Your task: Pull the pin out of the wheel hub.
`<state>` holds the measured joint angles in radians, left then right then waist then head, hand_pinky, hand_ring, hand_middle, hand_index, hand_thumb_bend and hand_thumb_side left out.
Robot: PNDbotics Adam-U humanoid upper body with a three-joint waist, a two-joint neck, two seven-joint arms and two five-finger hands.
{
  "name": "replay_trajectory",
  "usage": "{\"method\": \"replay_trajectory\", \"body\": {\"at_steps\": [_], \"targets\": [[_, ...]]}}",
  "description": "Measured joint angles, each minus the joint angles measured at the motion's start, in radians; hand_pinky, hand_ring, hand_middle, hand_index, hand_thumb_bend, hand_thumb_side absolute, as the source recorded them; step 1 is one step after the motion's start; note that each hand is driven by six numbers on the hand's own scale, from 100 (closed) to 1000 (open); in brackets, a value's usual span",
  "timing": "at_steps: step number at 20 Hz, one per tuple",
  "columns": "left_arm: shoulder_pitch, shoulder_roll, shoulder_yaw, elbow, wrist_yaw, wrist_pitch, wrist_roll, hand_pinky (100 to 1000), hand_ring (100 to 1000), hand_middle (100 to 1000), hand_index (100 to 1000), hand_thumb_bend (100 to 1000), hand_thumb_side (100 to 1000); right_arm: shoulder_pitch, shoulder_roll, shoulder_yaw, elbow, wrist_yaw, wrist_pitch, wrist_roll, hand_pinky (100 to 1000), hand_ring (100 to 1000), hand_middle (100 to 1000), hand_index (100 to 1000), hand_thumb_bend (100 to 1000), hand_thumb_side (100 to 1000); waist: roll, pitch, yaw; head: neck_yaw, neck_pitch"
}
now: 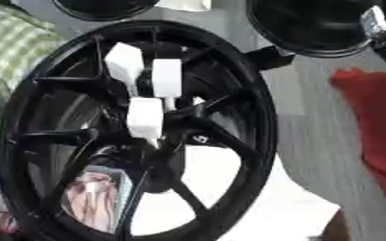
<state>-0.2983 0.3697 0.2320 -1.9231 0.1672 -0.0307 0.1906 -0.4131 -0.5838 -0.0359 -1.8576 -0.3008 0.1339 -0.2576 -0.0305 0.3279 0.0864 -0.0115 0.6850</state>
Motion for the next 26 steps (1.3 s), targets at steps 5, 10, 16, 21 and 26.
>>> {"method": "replay_trajectory", "body": {"at_steps": [5,10,16,21,26], "targets": [[0.000,0.000,0.000,0.000,0.000,0.000,0.000,721,689,669,796,100,866,0.000,0.000,0.000,0.000,0.000,0.000,0.000,889,745,617,751,265,341,0.001,0.000,0.001,0.000,0.000],[0.001,0.000,0.000,0.000,0.000,0.000,-0.001,722,689,670,796,100,866,-0.018,-0.006,-0.001,0.000,0.007,0.001,0.000,888,749,622,752,293,299,-0.002,0.000,0.001,0.000,0.000],[0.007,0.000,0.000,0.000,-0.001,0.002,-0.003,722,690,671,797,100,868,-0.082,-0.082,0.011,-0.022,0.046,0.015,0.046,884,769,651,766,404,321,-0.009,0.000,0.002,0.000,0.000],[0.008,0.001,-0.002,0.000,-0.001,0.001,-0.008,723,690,671,797,100,864,-0.167,-0.179,0.053,-0.070,0.114,0.019,0.125,881,799,689,776,420,236,-0.015,0.000,0.009,-0.002,0.000],[0.008,0.010,-0.007,0.000,-0.003,0.002,-0.013,723,690,671,797,100,864,-0.265,-0.285,0.138,-0.117,0.190,-0.007,0.203,869,821,712,774,475,228,-0.024,-0.001,0.019,-0.011,-0.001]]}}
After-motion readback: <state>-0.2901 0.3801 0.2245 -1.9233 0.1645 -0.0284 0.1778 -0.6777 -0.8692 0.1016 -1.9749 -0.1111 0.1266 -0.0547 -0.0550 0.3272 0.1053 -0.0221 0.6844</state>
